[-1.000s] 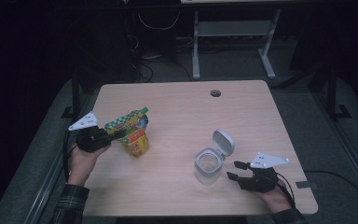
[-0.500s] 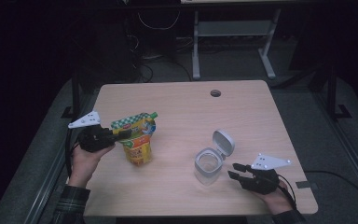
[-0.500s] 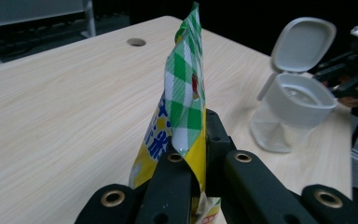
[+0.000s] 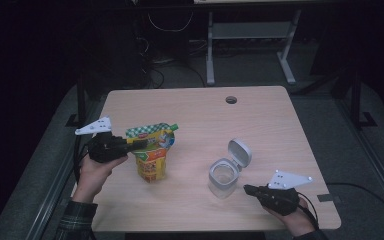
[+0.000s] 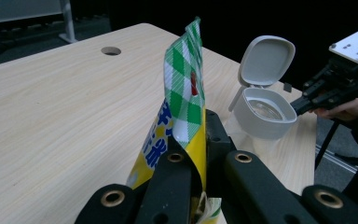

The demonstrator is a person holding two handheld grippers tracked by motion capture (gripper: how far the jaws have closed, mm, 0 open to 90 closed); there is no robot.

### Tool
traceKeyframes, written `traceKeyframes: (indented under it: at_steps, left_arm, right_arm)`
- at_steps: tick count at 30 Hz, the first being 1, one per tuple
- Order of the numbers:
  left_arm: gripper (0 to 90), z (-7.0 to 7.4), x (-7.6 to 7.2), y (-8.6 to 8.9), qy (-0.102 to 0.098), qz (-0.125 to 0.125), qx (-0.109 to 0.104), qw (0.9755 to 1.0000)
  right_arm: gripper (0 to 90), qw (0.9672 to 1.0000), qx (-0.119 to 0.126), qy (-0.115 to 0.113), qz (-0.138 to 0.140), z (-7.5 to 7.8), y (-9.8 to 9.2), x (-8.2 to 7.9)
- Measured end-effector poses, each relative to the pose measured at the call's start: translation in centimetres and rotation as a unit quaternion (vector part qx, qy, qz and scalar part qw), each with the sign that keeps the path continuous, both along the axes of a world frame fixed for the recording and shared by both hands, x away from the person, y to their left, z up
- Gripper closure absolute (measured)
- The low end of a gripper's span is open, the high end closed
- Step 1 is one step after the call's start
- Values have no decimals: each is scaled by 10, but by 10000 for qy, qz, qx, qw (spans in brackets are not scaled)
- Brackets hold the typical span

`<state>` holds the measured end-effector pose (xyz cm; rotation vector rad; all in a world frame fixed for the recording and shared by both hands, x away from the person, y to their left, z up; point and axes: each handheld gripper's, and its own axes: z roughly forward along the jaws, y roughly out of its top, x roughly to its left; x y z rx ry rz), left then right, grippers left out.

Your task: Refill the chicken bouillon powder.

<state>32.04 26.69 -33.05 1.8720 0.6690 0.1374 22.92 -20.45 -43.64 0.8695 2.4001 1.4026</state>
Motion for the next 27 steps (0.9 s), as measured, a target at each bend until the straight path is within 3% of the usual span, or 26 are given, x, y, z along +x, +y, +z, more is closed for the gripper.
traceKeyframes:
  at_steps: [2, 8, 12, 27]
  left_arm:
    - [900, 2, 0, -3, 51, -31, -33, 10000]
    - [900, 9, -5, -14, -150, -281, 28, 9995]
    - [900, 15, -7, -19, -222, -421, -87, 9988]
    - [900, 24, -5, -40, -203, -826, -216, 9961]
  right_arm:
    - [899, 10000, 33, 3, 49, 2, 3, -1]
    - [899, 9997, 173, -65, 167, 10, 9, -3]
    - [900, 9992, 287, -109, 242, 16, 15, -2]
    - [900, 9975, 433, -259, 497, 29, 43, 11]
